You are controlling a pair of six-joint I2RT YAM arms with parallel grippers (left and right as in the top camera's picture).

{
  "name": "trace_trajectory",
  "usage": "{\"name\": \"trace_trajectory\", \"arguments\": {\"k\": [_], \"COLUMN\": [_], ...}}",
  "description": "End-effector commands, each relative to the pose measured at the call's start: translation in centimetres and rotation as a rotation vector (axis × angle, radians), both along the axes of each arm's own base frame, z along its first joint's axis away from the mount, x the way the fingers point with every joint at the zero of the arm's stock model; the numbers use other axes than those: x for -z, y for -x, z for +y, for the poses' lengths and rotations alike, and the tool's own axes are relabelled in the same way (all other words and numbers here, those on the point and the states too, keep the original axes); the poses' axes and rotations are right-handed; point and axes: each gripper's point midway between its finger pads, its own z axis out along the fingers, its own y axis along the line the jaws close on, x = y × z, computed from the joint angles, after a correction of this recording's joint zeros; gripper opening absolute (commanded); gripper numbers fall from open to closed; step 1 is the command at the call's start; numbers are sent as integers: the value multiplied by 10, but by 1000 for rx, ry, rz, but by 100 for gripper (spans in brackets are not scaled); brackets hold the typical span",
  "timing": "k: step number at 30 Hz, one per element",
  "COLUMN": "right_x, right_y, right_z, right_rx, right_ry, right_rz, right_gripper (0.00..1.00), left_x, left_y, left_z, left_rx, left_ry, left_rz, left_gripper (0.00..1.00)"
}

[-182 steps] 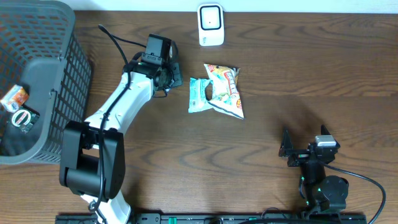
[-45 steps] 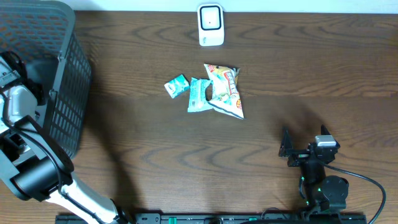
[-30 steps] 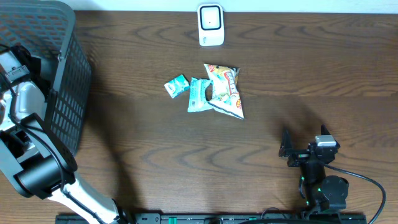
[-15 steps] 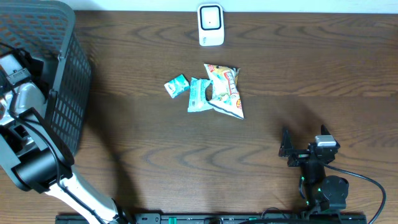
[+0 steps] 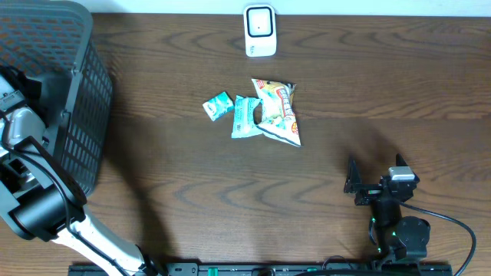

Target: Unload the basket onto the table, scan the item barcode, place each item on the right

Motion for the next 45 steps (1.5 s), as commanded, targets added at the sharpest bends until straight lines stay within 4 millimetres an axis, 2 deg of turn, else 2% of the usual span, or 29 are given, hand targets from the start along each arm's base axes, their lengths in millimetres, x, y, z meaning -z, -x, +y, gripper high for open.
{"name": "trace_trajectory", "arguments": {"k": [1,4,8,9,12,14,21,25,29,32,34,38,42,45], "right_x": [1,1,1,1,1,1,1,1,1,1,1,1,1,1], "right_y": [0,0,0,0,0,0,0,0,0,0,0,0,0,0], "right_z": [-2,-2,-2,-2,-2,-2,-2,-2,-2,-2,-2,-2,-2,-2], "right_rx": [10,10,10,10,10,10,10,10,10,10,10,10,10,10], "right_ry": [-9,-9,-9,-9,-9,-9,-9,-9,-9,-9,-9,-9,-9,-9], "right_rz": [4,4,4,4,4,4,4,4,4,4,4,4,4,4], "right_gripper": [99,99,99,99,99,99,99,99,99,99,99,99,99,99], "left_x": [15,25,26,25,14,-8,-62,-88,-129,-176,-219,-278,-317,-338], "left_y": [-3,1,4,4,3,-2,-29,-32,-35,-39,-35,-20,-1,9], "left_z": [-2,-4,-6,-7,-12,-21,-72,-86,-98,-119,-138,-182,-232,-264], "left_rx": [11,6,-20,-40,-98,-170,-110,-107,-106,-74,-55,-25,21,53], "left_ry": [35,58,75,84,105,132,334,371,413,514,605,845,1119,1282], "left_rz": [16,39,30,12,-49,-159,-394,-468,-603,-768,-903,-1074,-1127,-1127], "left_gripper": [50,40,12,8,7,7,7,8,8,7,7,7,7,8]}}
